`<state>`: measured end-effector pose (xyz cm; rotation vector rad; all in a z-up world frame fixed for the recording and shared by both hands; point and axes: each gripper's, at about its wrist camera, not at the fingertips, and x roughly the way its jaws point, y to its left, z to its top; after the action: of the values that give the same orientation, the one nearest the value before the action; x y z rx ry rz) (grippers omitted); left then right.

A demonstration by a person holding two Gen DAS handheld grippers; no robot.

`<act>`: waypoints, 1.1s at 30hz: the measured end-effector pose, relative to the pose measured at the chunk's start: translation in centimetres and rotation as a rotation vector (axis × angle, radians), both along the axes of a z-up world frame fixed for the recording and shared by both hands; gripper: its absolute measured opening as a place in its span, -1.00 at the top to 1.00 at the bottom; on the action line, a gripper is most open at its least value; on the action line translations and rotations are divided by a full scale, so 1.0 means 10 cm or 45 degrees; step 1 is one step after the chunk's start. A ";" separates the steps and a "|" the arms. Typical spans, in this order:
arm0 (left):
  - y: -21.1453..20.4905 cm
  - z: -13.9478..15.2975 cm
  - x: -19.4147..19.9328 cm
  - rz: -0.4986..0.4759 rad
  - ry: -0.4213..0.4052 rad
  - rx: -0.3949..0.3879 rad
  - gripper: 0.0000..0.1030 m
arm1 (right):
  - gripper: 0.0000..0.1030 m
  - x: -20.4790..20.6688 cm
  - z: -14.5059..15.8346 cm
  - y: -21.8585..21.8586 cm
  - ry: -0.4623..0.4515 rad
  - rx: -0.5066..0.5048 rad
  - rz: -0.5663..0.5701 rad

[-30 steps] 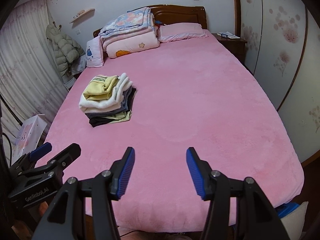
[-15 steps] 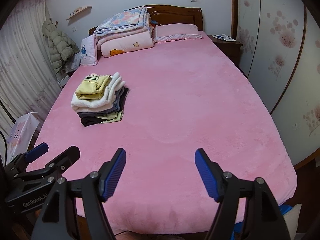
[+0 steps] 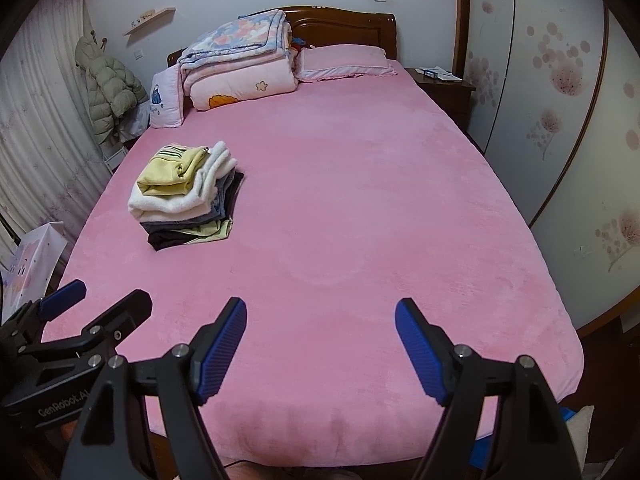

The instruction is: Fold large clothes

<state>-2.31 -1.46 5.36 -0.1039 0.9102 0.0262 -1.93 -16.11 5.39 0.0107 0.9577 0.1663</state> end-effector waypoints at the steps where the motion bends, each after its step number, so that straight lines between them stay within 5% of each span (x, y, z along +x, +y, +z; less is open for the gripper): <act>1: -0.01 0.00 0.00 0.000 -0.001 0.005 -0.99 | -0.50 0.00 0.00 0.00 0.000 -0.002 -0.002; 25: 0.05 -0.06 -0.07 0.011 0.018 0.000 -0.99 | -0.51 -0.08 -0.03 0.04 0.006 -0.023 -0.013; 33: 0.06 -0.11 -0.10 0.019 0.044 0.000 -0.99 | -0.73 -0.10 -0.02 0.02 -0.006 -0.026 -0.030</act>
<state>-3.30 -0.89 4.25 -0.1102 0.9442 0.0420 -2.91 -15.95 5.23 0.0029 0.9544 0.1348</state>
